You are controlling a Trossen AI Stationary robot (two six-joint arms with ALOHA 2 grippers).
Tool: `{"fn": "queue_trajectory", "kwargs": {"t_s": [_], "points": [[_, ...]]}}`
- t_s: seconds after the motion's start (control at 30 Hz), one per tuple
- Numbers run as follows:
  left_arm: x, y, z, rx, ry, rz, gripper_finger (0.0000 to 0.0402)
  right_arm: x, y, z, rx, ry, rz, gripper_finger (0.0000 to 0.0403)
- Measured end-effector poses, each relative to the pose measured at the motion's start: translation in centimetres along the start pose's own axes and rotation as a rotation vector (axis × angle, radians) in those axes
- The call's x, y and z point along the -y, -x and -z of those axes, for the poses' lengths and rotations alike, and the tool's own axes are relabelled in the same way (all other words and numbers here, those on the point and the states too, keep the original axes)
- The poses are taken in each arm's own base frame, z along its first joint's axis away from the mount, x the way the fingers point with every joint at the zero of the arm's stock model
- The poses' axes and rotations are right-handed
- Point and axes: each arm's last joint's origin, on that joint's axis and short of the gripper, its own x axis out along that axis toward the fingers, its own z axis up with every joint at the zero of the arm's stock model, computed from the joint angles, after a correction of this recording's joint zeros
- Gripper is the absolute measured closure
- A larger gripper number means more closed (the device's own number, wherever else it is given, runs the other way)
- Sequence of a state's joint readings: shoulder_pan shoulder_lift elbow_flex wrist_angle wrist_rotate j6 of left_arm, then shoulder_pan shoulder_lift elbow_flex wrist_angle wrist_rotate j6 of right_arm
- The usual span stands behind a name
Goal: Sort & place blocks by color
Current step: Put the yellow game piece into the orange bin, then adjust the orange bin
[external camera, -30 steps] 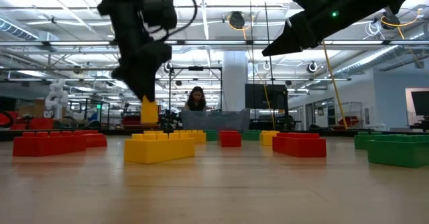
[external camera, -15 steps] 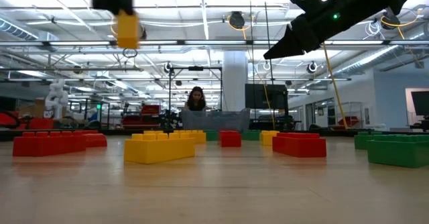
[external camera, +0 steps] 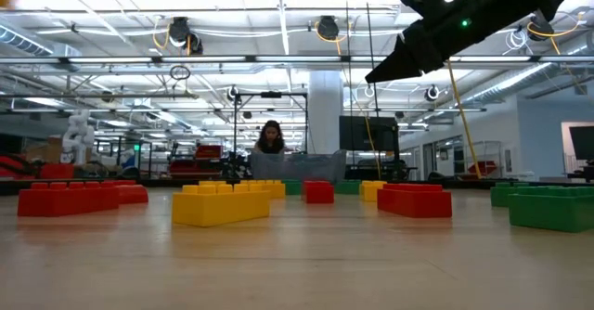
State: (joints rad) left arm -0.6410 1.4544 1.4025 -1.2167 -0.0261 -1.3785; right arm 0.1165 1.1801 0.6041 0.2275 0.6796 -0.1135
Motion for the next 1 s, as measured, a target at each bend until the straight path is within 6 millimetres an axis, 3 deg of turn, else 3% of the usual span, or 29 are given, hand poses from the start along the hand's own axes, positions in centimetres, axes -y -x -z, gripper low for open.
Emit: {"fn": "queue_trajectory", "kwargs": {"t_s": [0.23,0.4,0.7,1.0], "points": [[0.8,-0.8,5.2,-0.055,0.088,-0.045,0.0275,0.0,0.0,0.0,0.001,-0.026,0.000,0.0170],[1.7,-2.8,7.0,-0.068,0.084,-0.107,0.0275,0.0,0.0,-0.1,0.007,-0.039,-0.001,0.0170],[2.6,-6.1,7.0,-0.124,-0.021,-0.211,0.0268,0.0,0.0,-0.1,0.006,-0.053,-0.002,0.0170],[2.7,-6.3,6.2,-0.157,-0.043,-0.211,0.0191,0.0,0.0,-0.1,0.006,-0.053,-0.002,0.0170]]}}
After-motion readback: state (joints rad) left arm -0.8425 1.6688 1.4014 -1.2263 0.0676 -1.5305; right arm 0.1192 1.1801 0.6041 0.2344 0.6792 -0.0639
